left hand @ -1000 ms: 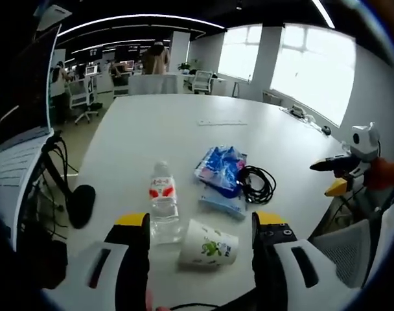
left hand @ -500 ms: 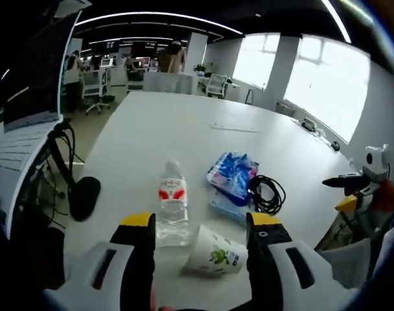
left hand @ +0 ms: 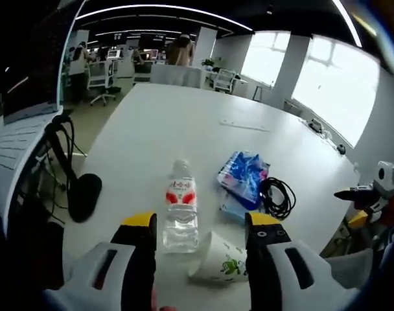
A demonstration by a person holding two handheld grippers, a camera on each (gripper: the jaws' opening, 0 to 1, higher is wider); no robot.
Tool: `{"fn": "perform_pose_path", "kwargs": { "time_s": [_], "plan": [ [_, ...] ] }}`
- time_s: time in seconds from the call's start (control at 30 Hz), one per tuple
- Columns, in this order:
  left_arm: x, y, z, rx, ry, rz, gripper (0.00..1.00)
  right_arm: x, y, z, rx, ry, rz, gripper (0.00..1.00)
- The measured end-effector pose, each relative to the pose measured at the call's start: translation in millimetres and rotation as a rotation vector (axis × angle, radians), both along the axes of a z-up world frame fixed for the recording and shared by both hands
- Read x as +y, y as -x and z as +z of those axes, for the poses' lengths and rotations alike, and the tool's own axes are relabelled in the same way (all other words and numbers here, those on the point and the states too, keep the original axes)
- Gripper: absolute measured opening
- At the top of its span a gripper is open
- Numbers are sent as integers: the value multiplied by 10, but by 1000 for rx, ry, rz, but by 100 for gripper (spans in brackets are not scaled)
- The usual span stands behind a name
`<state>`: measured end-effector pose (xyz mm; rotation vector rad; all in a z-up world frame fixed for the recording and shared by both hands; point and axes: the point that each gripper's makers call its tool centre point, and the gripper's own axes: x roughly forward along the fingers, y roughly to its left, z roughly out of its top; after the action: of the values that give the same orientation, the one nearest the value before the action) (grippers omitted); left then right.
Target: Arrange the tabletop items into an orderly group along one side of the table until the central work area is clear of visible clutter.
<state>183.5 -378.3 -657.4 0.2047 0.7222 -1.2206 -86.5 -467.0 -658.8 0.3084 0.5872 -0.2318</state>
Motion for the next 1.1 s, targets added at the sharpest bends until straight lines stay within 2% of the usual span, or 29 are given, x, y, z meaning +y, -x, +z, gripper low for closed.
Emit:
{"fn": "perform_pose_path", "kwargs": {
  "time_s": [0.43,0.53,0.77,0.97,1.1],
  "plan": [
    [-237,-229,-153,-3,-79,9,52,-61,18,10,-9,-3,-13,71],
    [-250,-279,-262,34,-141,19,53,-66,34,-2,-6,-5,-16,71],
    [-337,-348,-387,55,-198,11,52,-56,50,-31,11,-12,-6,71],
    [-418,-369,-581,130,-282,14,52,-72,51,-18,17,-9,-6,71],
    [-502,-375,-647,140,-308,4,52,-76,71,-13,20,-12,-16,71]
  ]
}}
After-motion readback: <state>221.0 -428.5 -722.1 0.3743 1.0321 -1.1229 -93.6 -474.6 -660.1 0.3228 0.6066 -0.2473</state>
